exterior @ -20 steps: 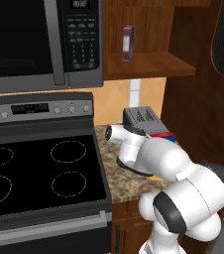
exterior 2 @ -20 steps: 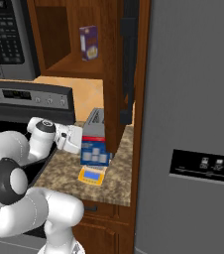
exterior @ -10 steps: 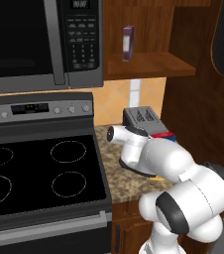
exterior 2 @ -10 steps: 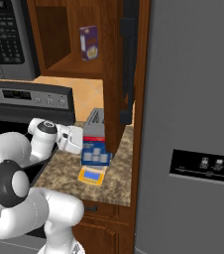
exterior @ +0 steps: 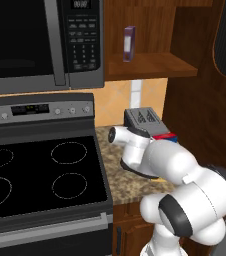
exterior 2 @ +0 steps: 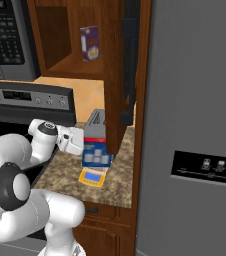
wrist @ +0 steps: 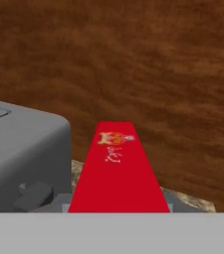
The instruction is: Pick the boxed food and place it on the digital scale for weighing, and close the cabinet.
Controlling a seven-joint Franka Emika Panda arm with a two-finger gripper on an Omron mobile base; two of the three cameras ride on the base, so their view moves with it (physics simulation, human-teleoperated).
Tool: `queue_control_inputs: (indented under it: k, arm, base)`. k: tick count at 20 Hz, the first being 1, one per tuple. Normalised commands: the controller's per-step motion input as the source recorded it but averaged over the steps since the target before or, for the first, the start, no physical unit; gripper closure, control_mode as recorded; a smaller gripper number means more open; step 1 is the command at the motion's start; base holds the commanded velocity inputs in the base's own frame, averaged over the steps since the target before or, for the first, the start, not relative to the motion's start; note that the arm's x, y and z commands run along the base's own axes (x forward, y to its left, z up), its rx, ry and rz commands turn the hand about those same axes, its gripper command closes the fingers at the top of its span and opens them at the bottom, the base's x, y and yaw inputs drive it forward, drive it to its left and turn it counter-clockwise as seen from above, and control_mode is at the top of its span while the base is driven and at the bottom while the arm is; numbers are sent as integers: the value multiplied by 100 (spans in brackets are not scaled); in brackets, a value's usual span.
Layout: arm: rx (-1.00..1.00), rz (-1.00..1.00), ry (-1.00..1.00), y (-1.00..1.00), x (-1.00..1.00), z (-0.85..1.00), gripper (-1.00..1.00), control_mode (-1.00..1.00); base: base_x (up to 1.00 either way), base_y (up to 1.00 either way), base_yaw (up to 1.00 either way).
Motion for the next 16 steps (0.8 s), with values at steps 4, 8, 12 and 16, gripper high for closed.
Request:
queue_control_inputs:
  k: [4,8,12,16]
  arm:
    - [0,0,0,0,0,-1,-100,-100]
    - [0,-1,0,0,0,0,-100,-100]
    - [0,0,0,0,0,0,-100,-100]
    - [0,0,0,7,0,0,-100,-100]
  base:
    - [0,0,0]
    - [0,0,0]
    - [0,0,0]
    - [0,0,0]
